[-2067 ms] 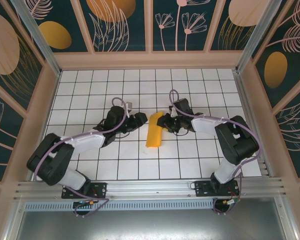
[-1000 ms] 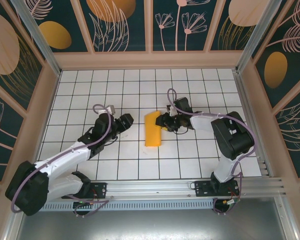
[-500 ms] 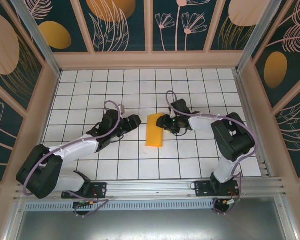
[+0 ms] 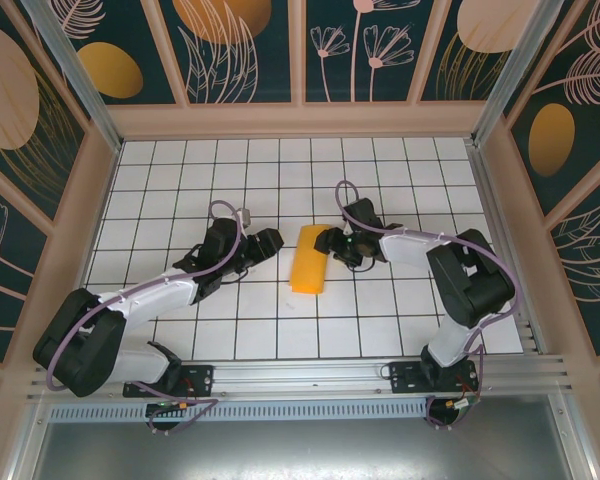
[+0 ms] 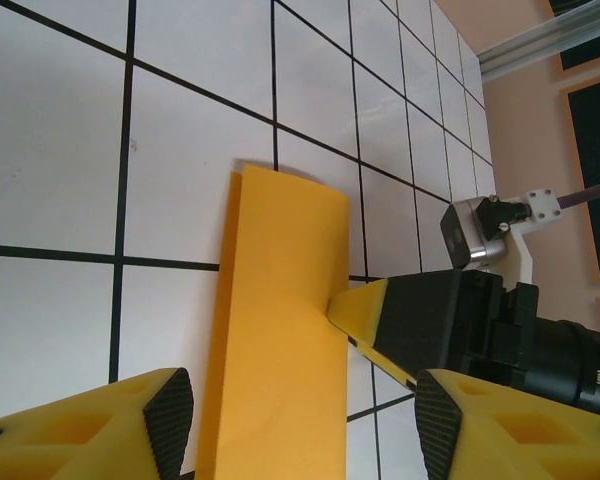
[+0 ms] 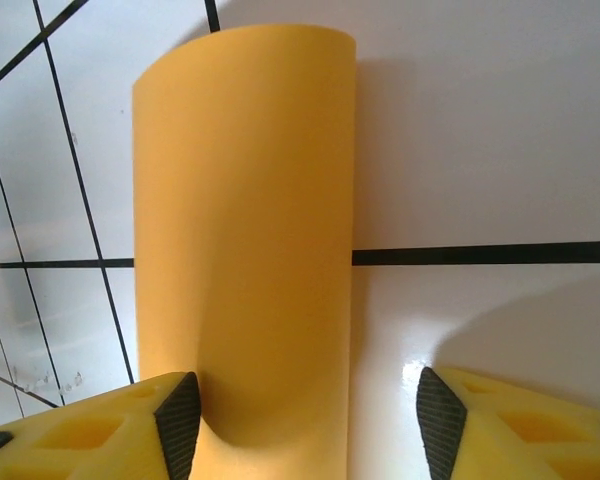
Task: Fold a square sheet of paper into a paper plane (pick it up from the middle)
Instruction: Fold the square sheet of paper in half at the center of the table.
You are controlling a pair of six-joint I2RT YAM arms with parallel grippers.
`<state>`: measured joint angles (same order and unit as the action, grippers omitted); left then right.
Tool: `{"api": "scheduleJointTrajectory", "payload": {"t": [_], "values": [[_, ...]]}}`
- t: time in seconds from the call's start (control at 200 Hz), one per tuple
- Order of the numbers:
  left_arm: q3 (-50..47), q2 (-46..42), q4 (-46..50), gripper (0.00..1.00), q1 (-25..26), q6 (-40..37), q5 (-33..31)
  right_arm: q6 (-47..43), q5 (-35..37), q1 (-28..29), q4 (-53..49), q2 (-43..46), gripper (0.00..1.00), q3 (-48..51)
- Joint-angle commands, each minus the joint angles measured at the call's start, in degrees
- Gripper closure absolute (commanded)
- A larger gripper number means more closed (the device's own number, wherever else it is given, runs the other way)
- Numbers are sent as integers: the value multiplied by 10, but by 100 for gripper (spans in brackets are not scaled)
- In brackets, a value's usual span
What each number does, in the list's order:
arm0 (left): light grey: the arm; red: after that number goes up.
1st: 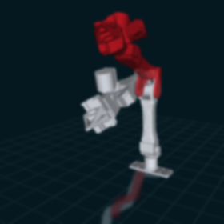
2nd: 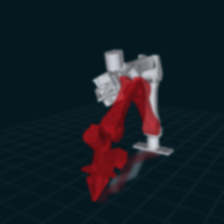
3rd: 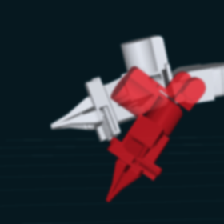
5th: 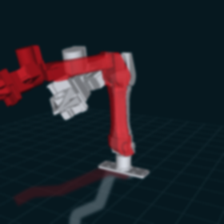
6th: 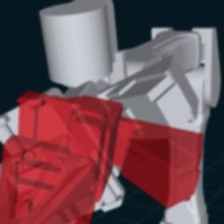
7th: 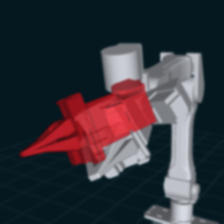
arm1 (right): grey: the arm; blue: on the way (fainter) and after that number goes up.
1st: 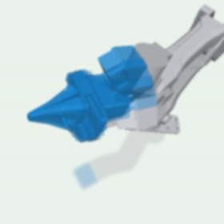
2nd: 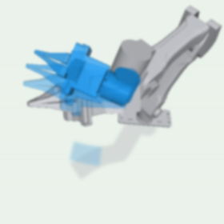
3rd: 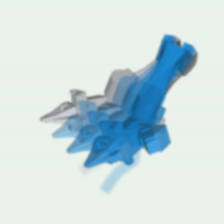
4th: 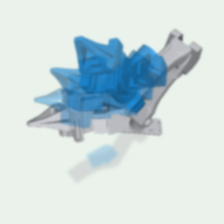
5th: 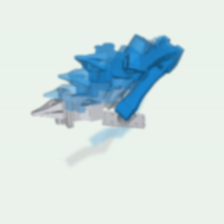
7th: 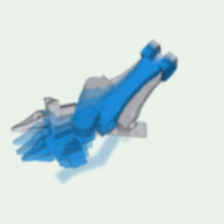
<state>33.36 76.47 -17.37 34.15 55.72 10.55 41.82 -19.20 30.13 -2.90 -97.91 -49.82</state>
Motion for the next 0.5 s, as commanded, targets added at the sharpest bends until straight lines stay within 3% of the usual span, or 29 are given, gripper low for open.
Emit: {"api": "scheduleJointTrajectory", "payload": {"t": [0.0,0.215,0.495], "values": [[13,4,-13,37,2,-8,9,-21,4,-2,-28,32,36,1],[12,5,-16,37,1,-9,11,-39,61,-2,-93,21,36,-20],[12,8,-16,37,2,-10,13,-33,84,9,-109,-12,36,-41]]}}
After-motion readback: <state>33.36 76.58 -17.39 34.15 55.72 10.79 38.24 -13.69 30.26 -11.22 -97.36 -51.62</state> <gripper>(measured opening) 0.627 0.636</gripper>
